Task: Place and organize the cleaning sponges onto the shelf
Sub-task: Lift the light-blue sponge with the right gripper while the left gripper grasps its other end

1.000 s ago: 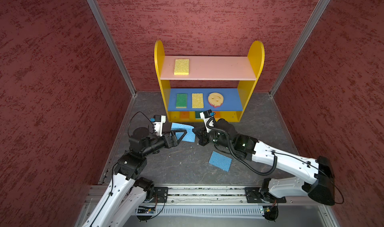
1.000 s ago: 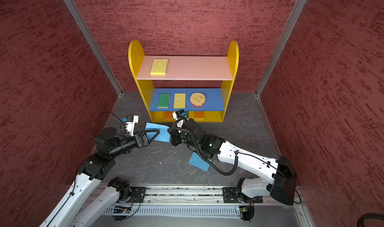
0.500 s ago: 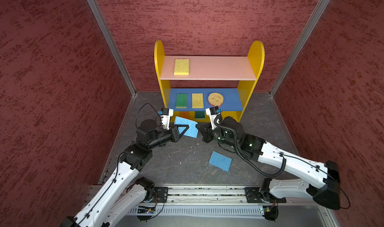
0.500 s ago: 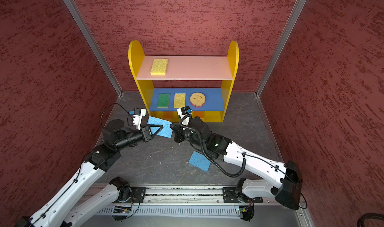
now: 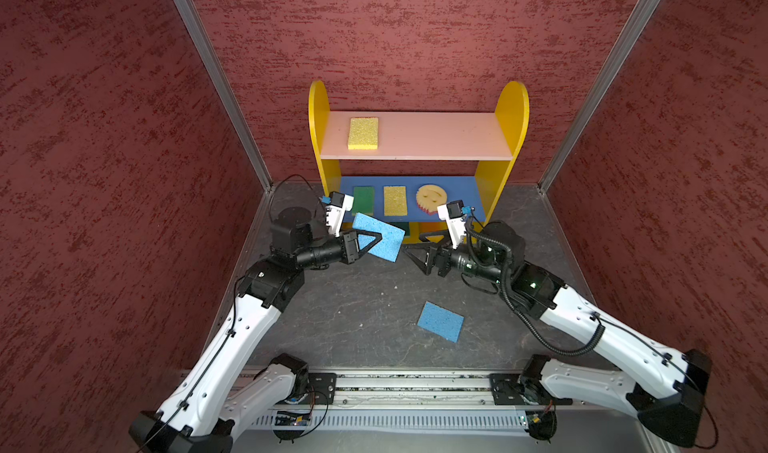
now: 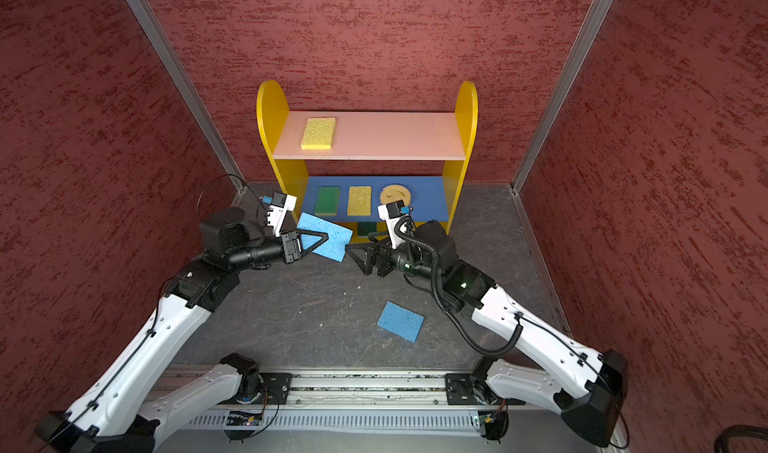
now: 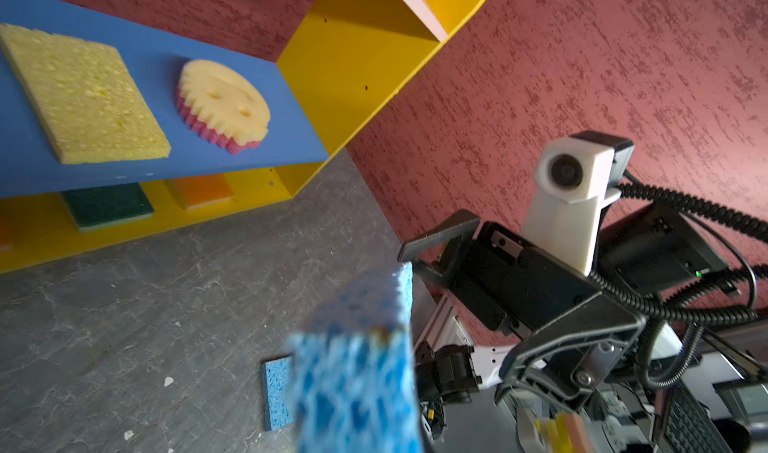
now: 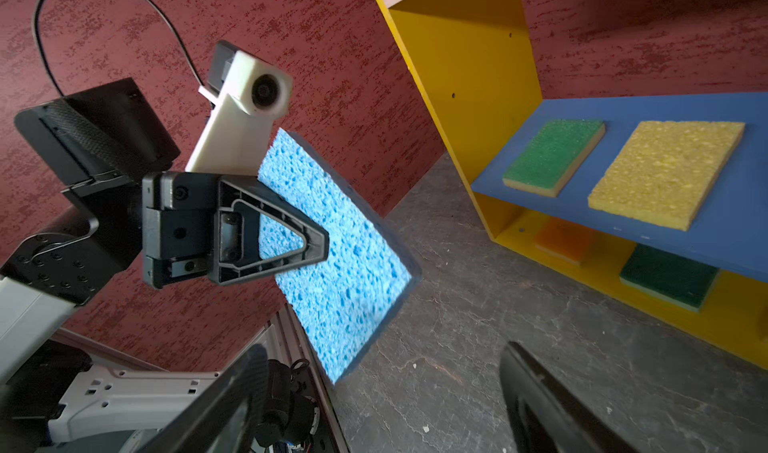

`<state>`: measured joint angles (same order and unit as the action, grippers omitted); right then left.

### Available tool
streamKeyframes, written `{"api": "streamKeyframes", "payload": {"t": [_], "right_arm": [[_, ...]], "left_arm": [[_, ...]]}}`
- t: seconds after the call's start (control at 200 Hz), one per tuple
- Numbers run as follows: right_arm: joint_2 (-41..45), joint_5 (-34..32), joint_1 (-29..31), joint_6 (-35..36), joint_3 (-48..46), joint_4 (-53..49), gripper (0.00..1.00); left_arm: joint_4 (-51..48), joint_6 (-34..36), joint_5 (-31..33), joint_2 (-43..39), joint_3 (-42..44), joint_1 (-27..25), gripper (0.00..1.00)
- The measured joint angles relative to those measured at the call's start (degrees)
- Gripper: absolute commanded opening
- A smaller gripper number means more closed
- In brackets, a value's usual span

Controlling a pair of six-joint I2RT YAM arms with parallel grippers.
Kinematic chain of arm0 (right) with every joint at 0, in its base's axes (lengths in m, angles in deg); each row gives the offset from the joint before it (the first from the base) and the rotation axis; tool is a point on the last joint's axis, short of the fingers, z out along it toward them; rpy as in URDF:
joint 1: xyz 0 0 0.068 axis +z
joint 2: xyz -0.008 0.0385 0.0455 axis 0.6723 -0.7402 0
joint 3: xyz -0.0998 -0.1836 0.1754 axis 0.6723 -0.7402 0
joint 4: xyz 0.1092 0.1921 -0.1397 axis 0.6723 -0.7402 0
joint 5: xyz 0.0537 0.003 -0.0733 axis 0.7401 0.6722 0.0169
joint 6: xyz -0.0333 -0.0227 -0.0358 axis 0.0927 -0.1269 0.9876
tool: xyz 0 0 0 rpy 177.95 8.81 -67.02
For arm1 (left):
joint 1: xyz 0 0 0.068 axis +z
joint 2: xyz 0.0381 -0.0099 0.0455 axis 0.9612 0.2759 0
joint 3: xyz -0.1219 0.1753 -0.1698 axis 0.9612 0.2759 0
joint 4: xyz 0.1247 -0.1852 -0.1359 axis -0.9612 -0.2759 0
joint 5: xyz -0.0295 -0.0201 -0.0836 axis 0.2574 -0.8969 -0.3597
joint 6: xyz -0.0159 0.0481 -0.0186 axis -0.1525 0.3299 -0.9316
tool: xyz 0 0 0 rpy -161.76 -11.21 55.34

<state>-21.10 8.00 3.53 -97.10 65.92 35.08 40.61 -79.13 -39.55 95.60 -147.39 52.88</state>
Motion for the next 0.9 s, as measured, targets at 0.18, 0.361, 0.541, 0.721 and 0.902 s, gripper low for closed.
{"api": "streamKeyframes", "payload": {"t": [0.18,0.361,0.541,0.721,0.902], "right_arm": [[-0.92,7.19,-2.19,0.13,1.4,0.44,0.88],[-4.24,16.39,-2.89,-2.89,1.42,4.2,0.75],[-7.91,25.35,-2.89,-8.55,1.42,9.51,0.57],[-7.5,29.11,-2.89,-11.91,1.22,14.27,0.18],[-6.95,29.38,-3.04,-13.7,0.13,15.32,0.0]], "left_arm": [[-0.26,0.11,-6.1,-0.17,0.24,-0.02,0.0],[1.2,0.04,-9.49,-1.81,0.24,-0.07,0.0],[1.88,-0.09,-11.19,-2.01,0.24,-0.07,0.0],[2.32,-0.48,-11.8,-1.95,0.24,-0.22,0.06],[4.15,-1.7,-12.2,-1.79,0.22,-0.46,0.7]]}}
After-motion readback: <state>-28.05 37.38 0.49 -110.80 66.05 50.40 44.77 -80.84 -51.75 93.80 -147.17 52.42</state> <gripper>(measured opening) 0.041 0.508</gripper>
